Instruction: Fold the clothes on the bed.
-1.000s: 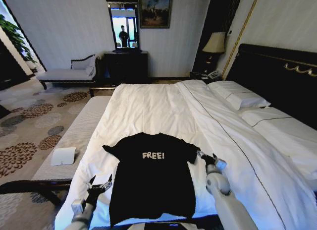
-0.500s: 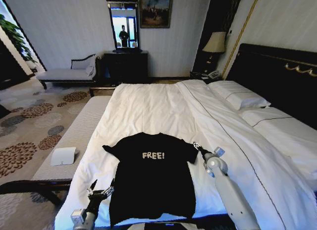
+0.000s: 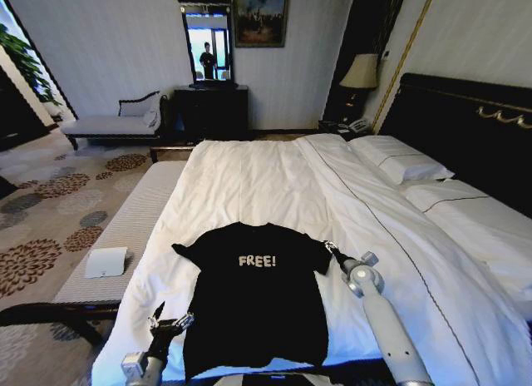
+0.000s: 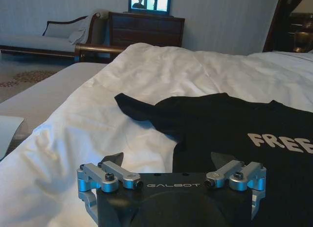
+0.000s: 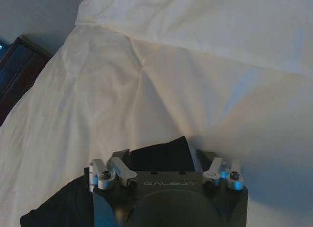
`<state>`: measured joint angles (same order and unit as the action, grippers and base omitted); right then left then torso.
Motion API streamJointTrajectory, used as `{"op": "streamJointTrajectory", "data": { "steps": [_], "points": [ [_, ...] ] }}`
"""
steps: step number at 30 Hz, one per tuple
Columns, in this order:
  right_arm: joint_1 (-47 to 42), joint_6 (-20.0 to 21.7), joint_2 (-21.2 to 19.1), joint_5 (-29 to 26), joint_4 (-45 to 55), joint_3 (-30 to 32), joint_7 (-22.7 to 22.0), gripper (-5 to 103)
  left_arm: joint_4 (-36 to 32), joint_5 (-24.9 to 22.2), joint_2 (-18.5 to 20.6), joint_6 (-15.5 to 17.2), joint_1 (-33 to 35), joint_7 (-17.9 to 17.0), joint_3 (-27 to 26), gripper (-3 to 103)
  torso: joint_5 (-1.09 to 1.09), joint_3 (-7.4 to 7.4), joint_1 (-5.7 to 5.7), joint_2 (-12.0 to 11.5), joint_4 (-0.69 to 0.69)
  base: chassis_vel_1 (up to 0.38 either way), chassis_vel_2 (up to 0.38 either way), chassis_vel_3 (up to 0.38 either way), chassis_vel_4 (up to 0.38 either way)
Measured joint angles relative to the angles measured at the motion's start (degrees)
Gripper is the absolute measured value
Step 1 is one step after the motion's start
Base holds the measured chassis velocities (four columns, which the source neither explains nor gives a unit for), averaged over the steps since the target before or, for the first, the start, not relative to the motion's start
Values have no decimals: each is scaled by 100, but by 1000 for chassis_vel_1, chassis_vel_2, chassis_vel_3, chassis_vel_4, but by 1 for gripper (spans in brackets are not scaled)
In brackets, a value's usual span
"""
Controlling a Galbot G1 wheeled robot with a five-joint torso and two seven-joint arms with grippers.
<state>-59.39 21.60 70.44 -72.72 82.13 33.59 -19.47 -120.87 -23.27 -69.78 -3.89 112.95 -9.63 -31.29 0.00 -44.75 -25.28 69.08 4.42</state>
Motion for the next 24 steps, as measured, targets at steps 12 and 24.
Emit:
{"op": "streamJointTrajectory", "data": {
  "steps": [12,24],
  "points": [
    [51,7,62,-75,-126,-15,66,36,-117,25,-83,38,54,-12,-51,100,0,0,0,0,-1,0,0,0,0],
    [-19,0,63,-67,-18,-8,27,1,-137,-43,-108,33,62,-40,-70,100,0,0,0,0,-1,0,0,0,0]
  ]
}}
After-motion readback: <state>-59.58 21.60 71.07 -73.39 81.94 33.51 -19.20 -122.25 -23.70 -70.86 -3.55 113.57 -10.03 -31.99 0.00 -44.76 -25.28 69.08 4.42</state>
